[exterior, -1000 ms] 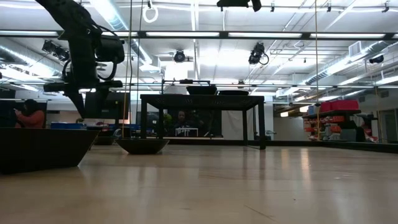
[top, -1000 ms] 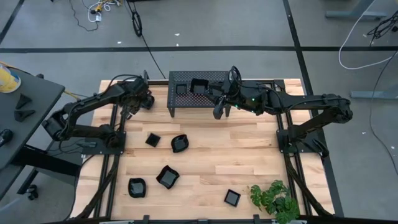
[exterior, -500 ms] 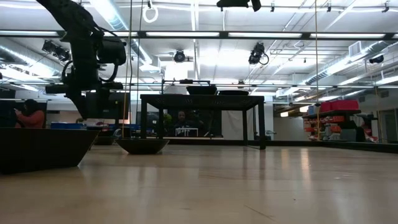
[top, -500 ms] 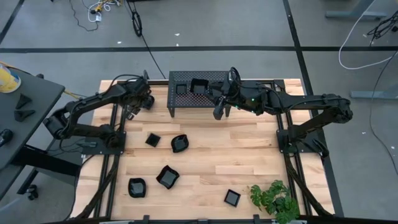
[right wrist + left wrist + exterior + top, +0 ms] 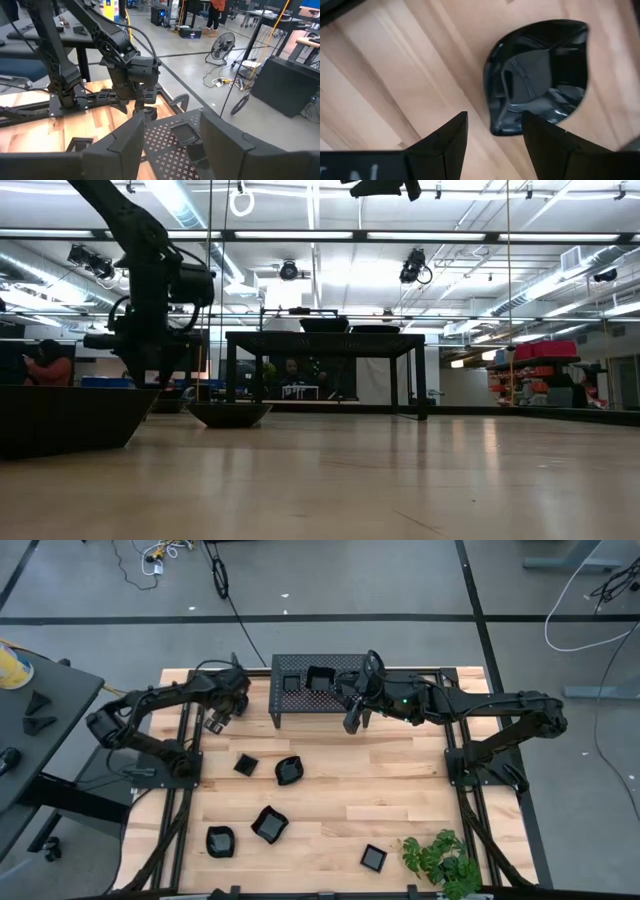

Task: Pick & Place Mini shaped plates
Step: Stack the leaf shaped plate on top of the other leaf shaped plate on the shelf

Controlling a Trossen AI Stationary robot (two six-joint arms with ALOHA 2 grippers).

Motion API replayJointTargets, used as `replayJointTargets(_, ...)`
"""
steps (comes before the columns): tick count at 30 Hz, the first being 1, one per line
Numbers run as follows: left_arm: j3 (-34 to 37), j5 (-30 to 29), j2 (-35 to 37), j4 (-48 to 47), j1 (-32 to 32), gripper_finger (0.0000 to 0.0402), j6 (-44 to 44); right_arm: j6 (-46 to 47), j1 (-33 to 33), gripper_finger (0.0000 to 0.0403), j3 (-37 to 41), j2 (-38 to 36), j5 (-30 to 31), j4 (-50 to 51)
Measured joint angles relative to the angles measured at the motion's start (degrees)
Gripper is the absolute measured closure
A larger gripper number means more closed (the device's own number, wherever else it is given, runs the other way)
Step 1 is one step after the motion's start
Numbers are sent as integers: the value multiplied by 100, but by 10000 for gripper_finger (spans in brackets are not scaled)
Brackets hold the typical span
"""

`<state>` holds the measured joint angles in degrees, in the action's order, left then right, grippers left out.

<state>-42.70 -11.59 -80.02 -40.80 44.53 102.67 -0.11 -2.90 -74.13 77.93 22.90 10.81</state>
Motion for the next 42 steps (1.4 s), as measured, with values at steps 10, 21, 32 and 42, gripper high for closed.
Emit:
replayJointTargets(10,0,-134,-488,49,2,209,18,-36,0,208,0,0,0,4)
replayJointTargets(21,0,-496,-635,195,100,209,-88,-41,0,208,0,0,2,6)
replayJointTargets(32,-2,-428,-659,221,164,209,-179,-56,0,208,0,0,2,6)
replayJointTargets(42,-2,-251,-1039,372,91,209,-108,-52,0,208,0,0,2,1)
